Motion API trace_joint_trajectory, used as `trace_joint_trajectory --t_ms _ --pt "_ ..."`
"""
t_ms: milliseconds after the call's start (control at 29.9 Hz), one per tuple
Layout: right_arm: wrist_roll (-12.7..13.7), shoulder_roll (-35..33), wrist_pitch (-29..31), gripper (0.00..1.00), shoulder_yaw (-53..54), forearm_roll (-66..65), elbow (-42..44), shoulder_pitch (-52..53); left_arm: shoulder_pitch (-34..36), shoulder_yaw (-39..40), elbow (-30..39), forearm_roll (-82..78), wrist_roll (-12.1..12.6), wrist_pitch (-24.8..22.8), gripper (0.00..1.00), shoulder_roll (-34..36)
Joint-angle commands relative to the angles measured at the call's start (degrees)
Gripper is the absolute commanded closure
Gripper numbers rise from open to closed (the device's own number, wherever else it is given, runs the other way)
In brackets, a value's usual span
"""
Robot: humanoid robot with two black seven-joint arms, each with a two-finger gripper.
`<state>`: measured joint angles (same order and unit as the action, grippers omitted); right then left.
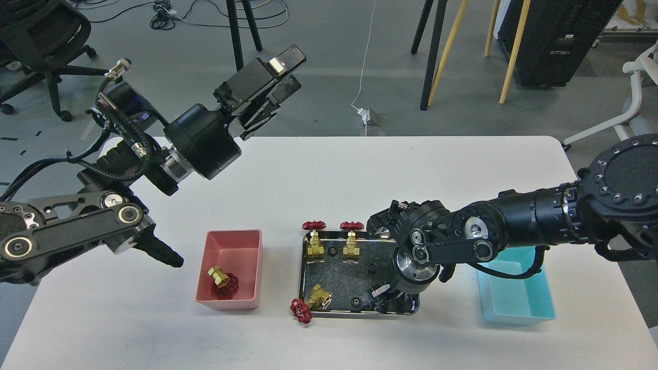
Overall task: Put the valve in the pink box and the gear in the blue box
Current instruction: 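Lower the right gripper onto a dark gear on the tray and grasp it, then carry the gear with the right gripper into the blue box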
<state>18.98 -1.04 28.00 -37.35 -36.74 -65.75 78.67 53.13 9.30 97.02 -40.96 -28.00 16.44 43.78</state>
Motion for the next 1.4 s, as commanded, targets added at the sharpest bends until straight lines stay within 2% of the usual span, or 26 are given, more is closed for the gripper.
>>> trace_joint_trajectory --t_ms 0,501,935,1036,1203,1370 --pt "0.0 -0.01 0.0 0.59 0.25 0.09 0.0 0.08 -0.31 -0.07 0.02 -0.08 0.0 -0.01 0.11 -0.01" --pt "0.0 -0.19 0.0 0.6 0.43 0.0 1.59 -0.44 -0.4 -0.07 -0.07 0.0 0.0 -0.01 0.11 -0.01" --pt "0.0 -0.27 0.0 1.0 1.39 0.09 1.5 0.17 -1.1 -0.07 -0.07 -0.08 0.0 -0.01 0.11 -0.01" --pt "0.0 -0.8 0.0 1.0 3.24 0.09 1.15 0.87 -1.02 -0.07 -0.07 -0.08 0.0 -0.01 0.11 -0.01" --pt "0.0 -8.43 0.0 1.0 4.91 0.62 -2.18 7.37 -2.15 -0.07 -0.07 -0.08 0.0 -0.09 0.11 -0.1" --pt "0.0 -25.46 0.0 1.0 7.1 0.79 -11.57 13.26 -2.33 -0.16 -0.07 -0.08 0.0 -0.09 0.11 -1.85"
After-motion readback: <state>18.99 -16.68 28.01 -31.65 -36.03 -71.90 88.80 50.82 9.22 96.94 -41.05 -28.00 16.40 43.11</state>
